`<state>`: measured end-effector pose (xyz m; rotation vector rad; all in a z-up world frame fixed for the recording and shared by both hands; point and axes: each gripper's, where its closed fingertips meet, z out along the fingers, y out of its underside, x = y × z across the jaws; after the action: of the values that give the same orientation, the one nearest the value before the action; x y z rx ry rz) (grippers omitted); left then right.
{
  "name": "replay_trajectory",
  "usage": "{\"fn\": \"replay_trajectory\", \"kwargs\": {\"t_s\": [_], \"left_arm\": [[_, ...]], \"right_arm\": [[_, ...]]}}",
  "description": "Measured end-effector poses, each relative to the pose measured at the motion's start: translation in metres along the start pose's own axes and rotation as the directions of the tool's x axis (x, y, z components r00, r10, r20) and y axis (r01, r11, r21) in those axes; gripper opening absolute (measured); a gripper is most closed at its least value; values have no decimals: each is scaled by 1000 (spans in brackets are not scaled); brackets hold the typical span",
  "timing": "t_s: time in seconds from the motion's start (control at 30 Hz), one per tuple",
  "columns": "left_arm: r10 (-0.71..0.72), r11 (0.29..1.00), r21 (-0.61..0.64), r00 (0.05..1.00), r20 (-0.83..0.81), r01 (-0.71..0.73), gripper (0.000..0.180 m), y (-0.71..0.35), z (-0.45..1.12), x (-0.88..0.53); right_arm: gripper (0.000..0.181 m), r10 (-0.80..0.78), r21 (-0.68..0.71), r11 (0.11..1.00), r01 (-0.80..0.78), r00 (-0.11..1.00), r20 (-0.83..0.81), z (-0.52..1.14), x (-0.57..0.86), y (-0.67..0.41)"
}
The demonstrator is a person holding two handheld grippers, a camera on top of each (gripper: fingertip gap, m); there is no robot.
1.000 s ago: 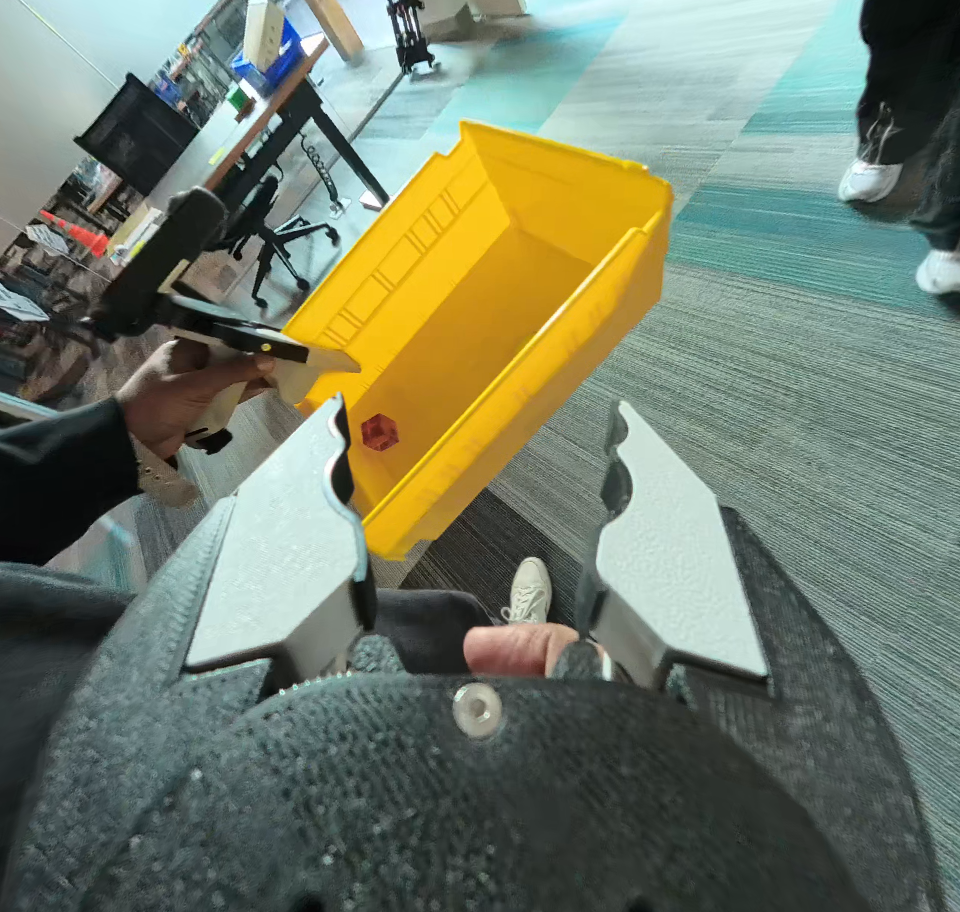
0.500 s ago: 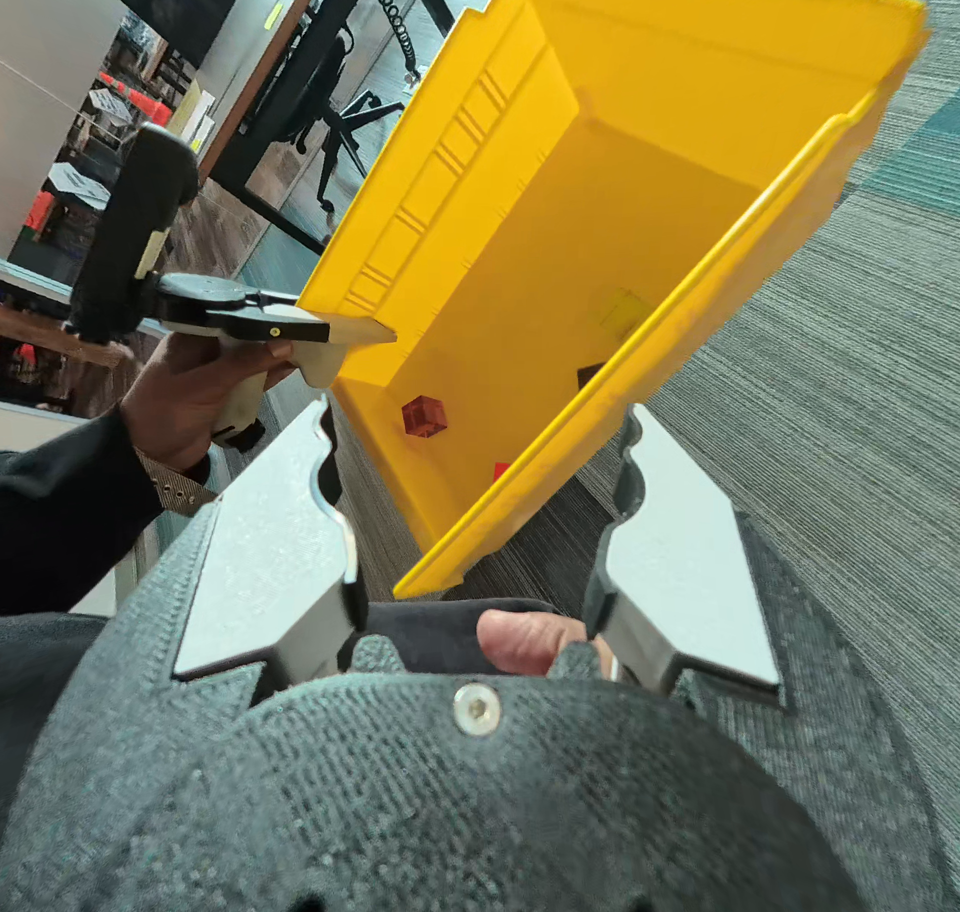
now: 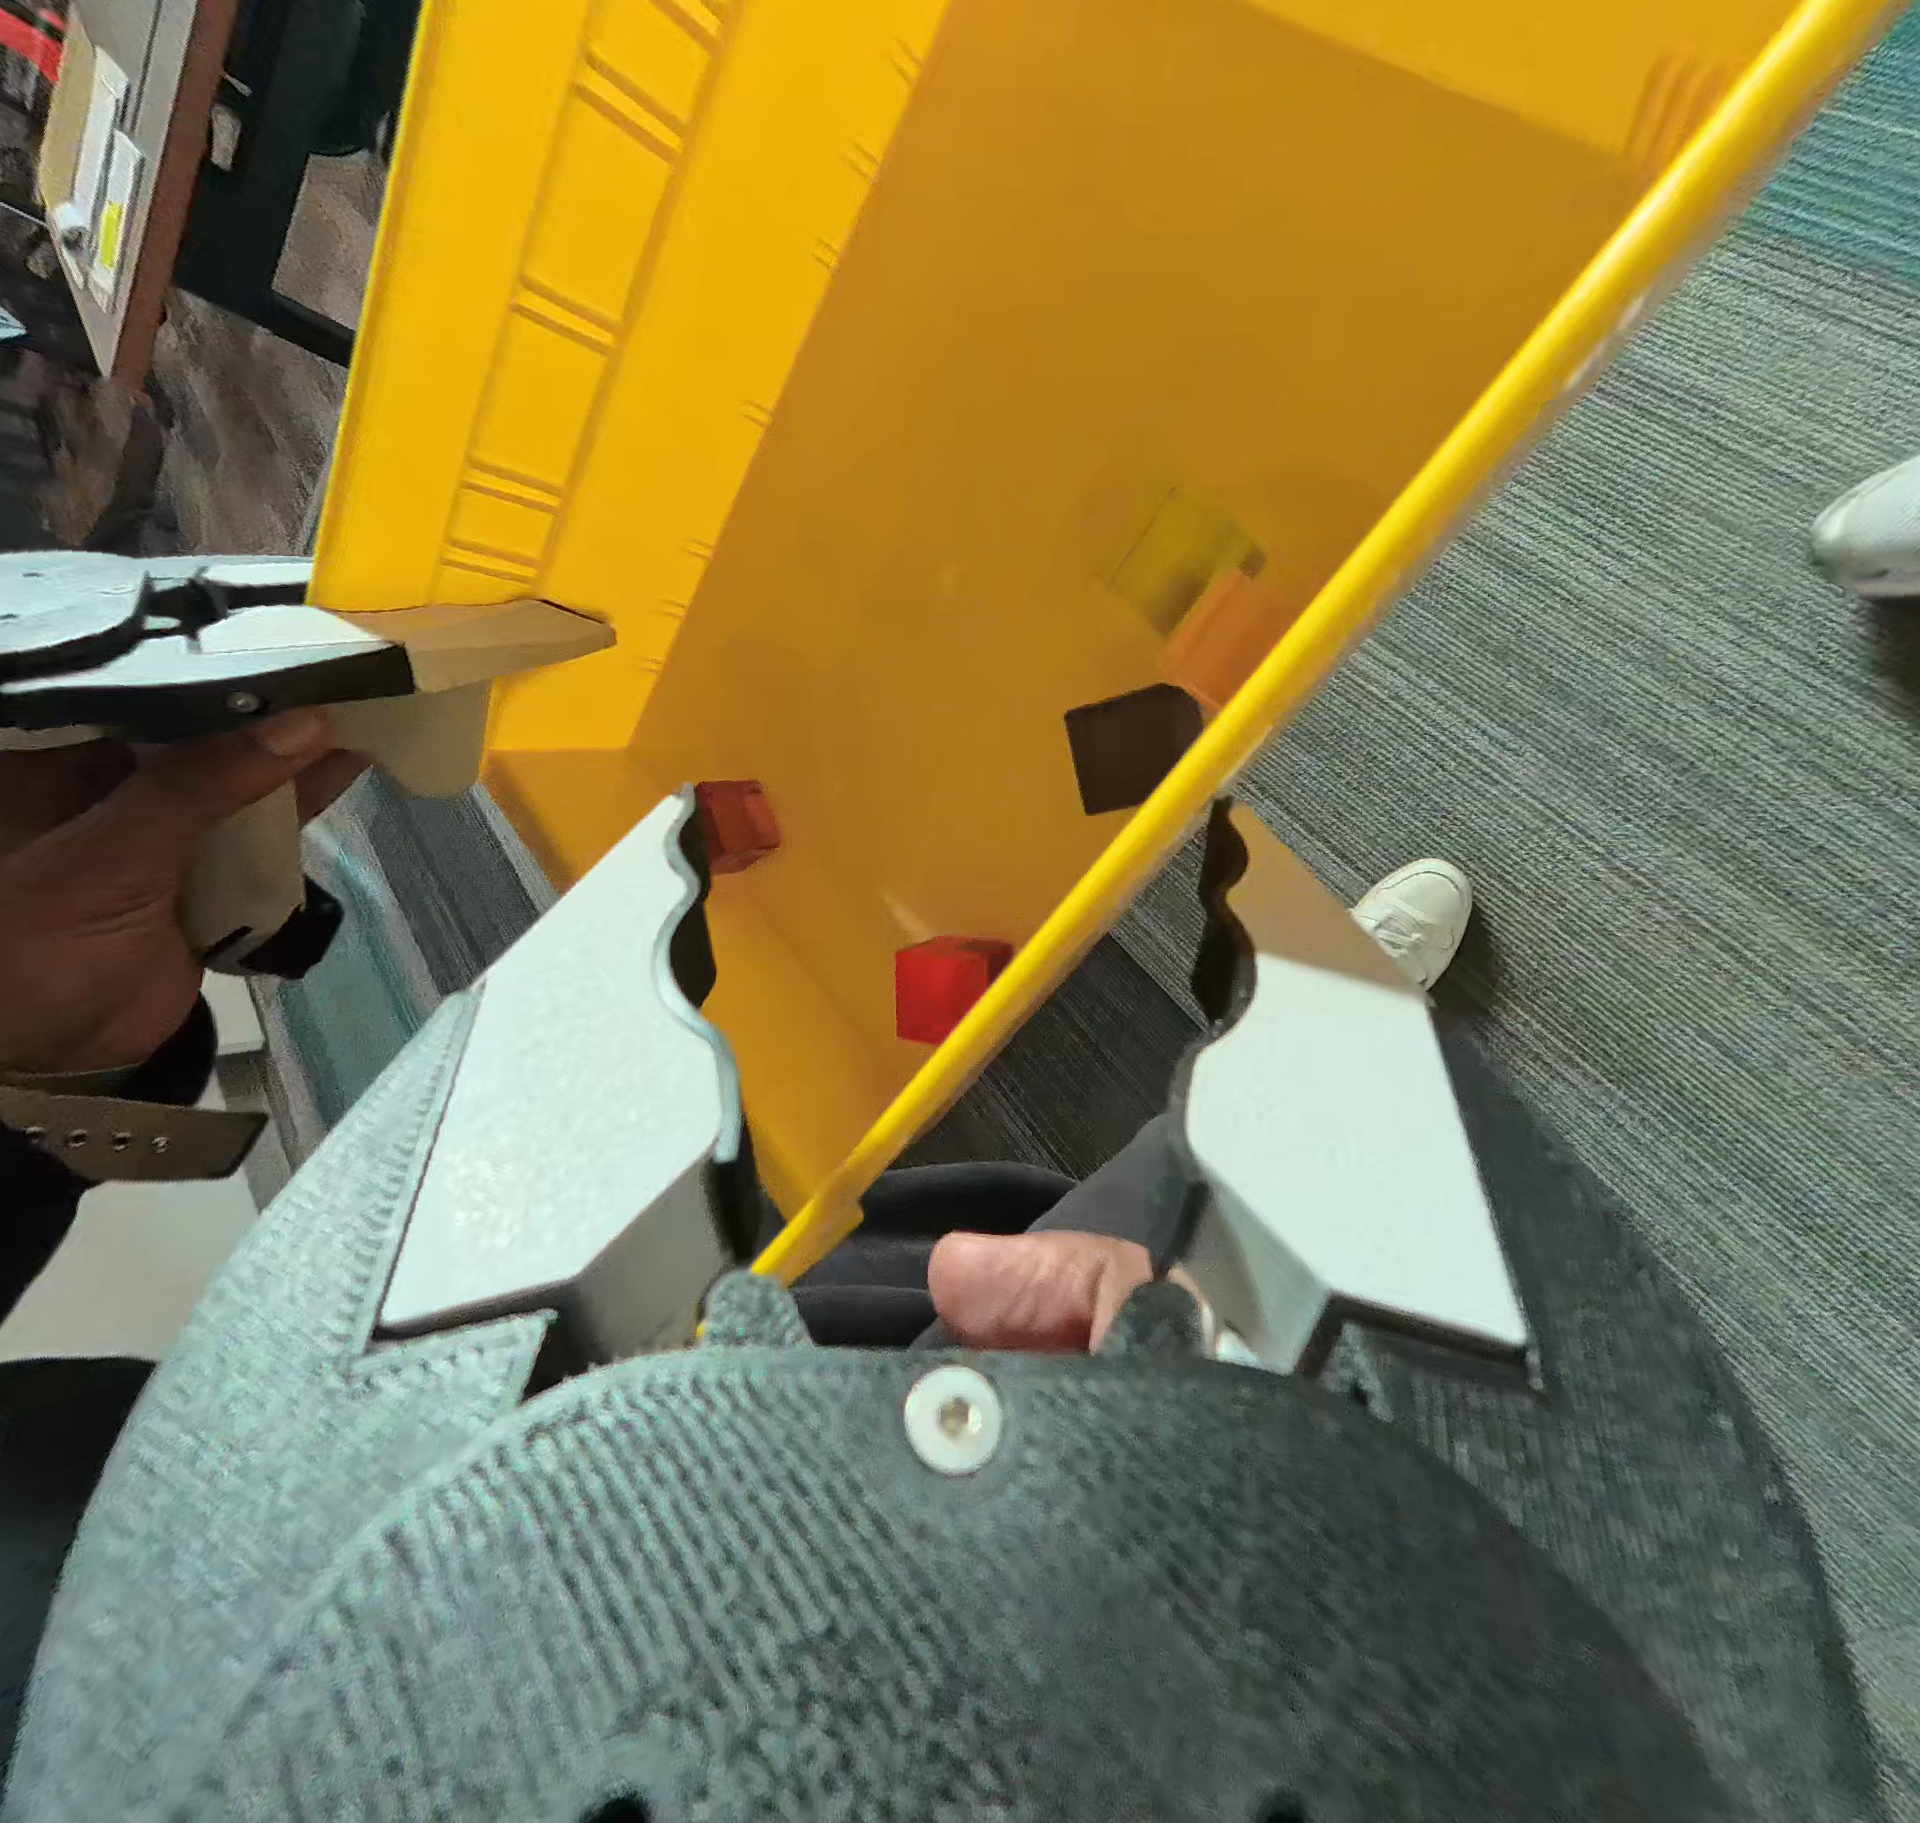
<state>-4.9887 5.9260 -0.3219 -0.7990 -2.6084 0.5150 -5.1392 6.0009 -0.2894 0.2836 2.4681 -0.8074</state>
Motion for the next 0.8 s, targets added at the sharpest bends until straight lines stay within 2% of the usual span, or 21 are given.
{"fn": "replay_trajectory", "kwargs": {"t_s": [0.1,0.27,0.43,0.47,0.5,0.7,0.8], "left_arm": [[6,1000,-28,1000,21,-5,1,-37,11,-9],[38,999,16,998,54,-39,1,-114,24,-29],[47,999,19,999,7,-48,1,-173,43,-49],[50,999,14,999,-3,-50,1,-182,49,-55],[56,998,4,998,-11,-56,1,-191,55,-61],[156,985,-69,985,-71,-161,2,-228,78,-114],[227,968,-90,971,-72,-233,2,-238,77,-140]], "right_arm": [[94,19,-33,999,-19,1000,-16,23,14,-37],[67,29,-20,999,-30,998,-57,49,39,-104],[59,-1,-9,1000,0,996,-85,62,47,-161],[47,-21,-21,1000,19,995,-94,63,50,-170],[45,-51,-46,998,46,992,-115,63,54,-178],[46,-277,-153,958,241,912,-303,54,66,-230],[44,-332,-153,943,296,870,-365,55,58,-253]]}}
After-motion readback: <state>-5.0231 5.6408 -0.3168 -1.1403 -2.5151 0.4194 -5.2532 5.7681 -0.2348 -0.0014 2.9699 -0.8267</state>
